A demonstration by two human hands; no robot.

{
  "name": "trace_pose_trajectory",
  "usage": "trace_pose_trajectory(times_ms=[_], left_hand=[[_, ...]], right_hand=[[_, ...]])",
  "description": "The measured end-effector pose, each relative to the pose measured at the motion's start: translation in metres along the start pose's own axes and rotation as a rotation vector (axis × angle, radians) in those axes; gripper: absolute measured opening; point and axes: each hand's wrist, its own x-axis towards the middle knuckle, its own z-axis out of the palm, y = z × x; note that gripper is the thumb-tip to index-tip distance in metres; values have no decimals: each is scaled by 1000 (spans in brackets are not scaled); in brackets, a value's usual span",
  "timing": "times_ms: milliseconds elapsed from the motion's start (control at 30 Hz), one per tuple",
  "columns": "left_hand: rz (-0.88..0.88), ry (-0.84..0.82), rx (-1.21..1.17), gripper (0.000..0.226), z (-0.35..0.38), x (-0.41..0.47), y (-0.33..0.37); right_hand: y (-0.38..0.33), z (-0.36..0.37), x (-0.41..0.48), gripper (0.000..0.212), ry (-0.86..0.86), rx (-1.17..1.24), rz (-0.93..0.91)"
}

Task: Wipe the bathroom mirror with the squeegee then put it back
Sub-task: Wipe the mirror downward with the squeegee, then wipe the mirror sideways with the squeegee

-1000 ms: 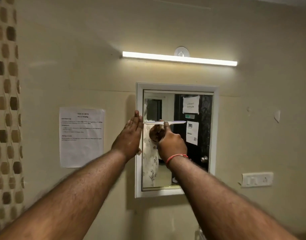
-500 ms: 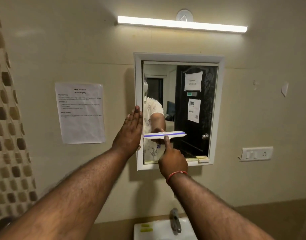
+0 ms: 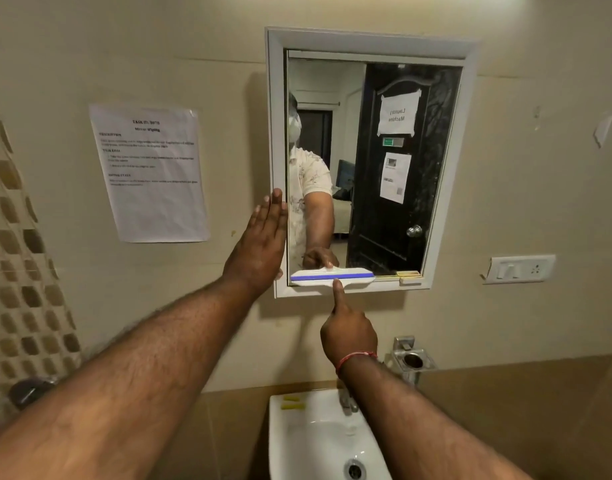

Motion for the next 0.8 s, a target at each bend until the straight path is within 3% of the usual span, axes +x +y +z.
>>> trace_pose_trajectory(times_ms=[133,300,533,700,800], left_hand=[[-2,-8,-5,157,1,-4,1],[27,-46,-21,145,-13,-7,-8],[178,157,8,112,-63,17,-44],[95,199,4,132,-113,59,-62],[84,202,76,144,-136,88,-60]], right_hand=[[1,-2,4,81,-5,2,-6],[-1,-17,6,60,-9,44,-54],[-9,-79,7,69,62,-33,-147],[-31,-145,17,56,150,-188,-491],[-42,-183,38,63,247,-355,-629]])
